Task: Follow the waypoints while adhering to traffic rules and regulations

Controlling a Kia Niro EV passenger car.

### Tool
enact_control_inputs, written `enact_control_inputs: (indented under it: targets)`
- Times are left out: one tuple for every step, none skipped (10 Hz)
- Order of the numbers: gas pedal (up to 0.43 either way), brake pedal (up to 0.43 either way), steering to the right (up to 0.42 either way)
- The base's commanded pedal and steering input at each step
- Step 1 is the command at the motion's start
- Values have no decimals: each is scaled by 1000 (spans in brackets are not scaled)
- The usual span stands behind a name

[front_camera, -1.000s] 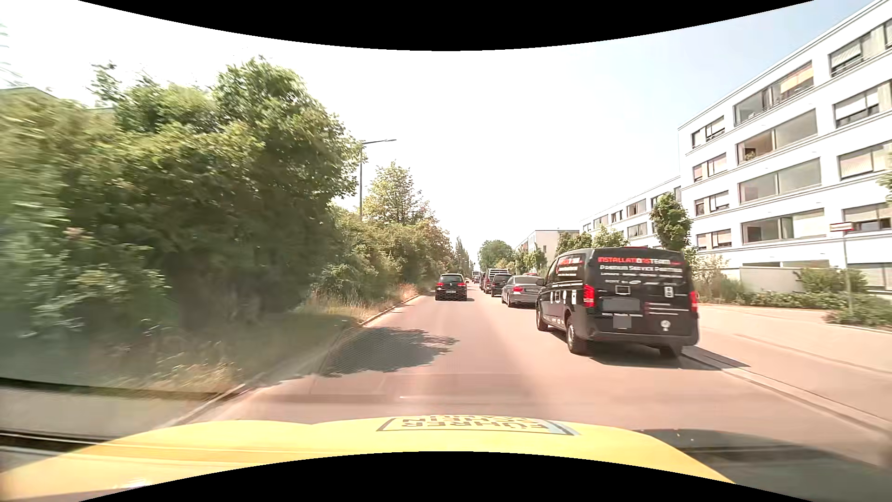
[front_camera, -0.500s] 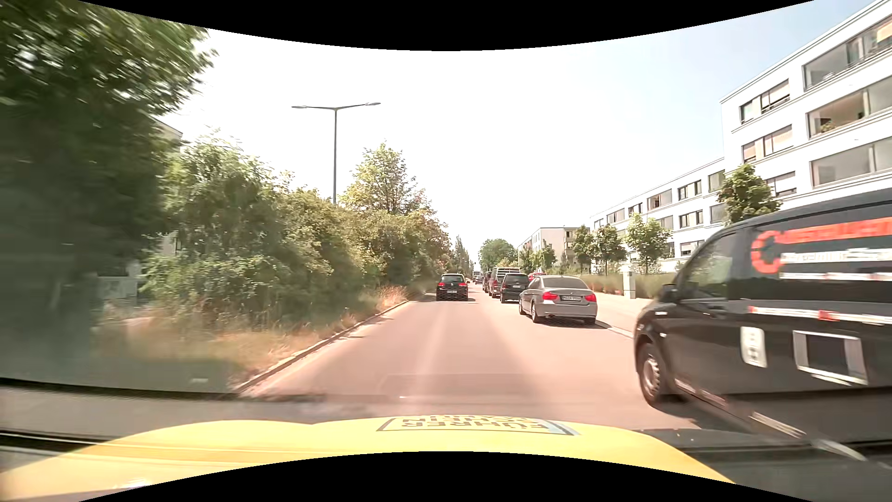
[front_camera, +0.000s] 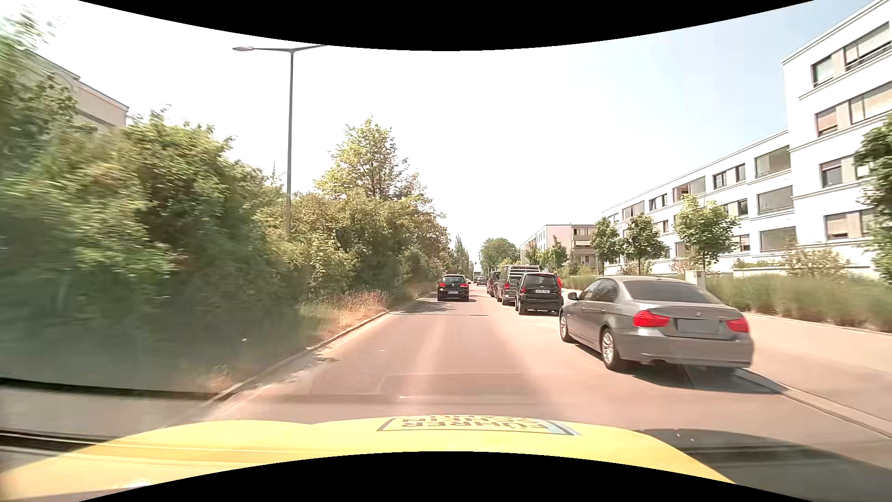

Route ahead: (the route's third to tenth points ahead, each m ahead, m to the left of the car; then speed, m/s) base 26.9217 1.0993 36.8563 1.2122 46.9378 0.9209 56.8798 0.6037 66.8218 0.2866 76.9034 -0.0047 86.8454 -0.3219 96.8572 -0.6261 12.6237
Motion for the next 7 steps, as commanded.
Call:
enact_control_inputs:
  targets:
    - [67, 0, 0]
    - [67, 0, 0]
    - [67, 0, 0]
    - [67, 0, 0]
    - [67, 0, 0]
    - [67, 0, 0]
    - [67, 0, 0]
